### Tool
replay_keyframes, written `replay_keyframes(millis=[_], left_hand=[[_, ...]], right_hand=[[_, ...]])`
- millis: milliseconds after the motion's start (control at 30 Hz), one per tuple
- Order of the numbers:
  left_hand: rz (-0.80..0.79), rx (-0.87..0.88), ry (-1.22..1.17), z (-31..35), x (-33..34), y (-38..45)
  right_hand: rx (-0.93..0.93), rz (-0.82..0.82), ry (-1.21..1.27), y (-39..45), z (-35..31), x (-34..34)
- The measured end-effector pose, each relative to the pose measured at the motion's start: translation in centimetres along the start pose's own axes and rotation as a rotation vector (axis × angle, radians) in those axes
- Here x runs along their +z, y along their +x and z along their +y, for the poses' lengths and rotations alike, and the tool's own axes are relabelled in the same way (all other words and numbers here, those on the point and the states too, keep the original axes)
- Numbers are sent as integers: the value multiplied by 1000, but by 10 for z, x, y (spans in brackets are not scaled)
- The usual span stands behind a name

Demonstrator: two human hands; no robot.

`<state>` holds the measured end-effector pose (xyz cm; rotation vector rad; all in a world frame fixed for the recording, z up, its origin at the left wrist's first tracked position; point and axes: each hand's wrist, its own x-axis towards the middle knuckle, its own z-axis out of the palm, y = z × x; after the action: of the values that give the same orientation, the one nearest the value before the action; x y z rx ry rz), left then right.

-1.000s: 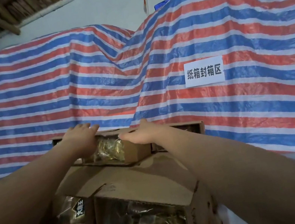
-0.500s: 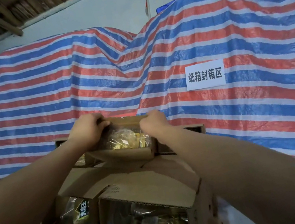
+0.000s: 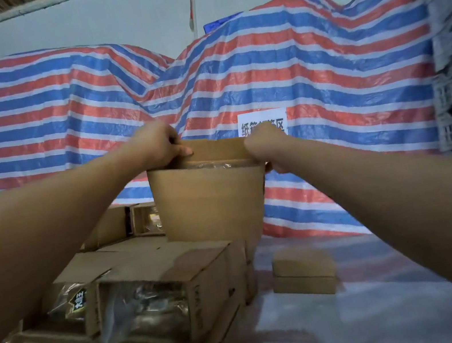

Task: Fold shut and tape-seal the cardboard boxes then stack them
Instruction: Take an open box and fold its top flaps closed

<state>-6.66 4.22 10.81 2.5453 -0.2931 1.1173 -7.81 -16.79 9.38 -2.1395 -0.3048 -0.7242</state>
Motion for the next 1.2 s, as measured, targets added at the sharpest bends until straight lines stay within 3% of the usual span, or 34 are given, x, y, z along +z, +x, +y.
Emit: replay_keyframes(millis=[200,400,567,733,933,1000,1200], left_hand=[[-146,75,-42,92,17,-19],[-414,120,-67,148,84,-92],[-654,100,-110,164,157,-159],[-695,85,-90,166,177,-163],[-774,15,-78,162,183,-153],[-782,-52,-196,159,179,-154],[-708,-373,-842,138,174,-187]], right_hand=[[84,19,-103,-44,33,-90],[311,-120,-257,-105,120,-123],[514,-239,-282,-158,197,-115],[589,-209,-134,-172,234,-117],[639,-260,-135,-165,231,-114],[659,-273,-127,-163,230,-115],[705,-268,-18,-167,235,-117]])
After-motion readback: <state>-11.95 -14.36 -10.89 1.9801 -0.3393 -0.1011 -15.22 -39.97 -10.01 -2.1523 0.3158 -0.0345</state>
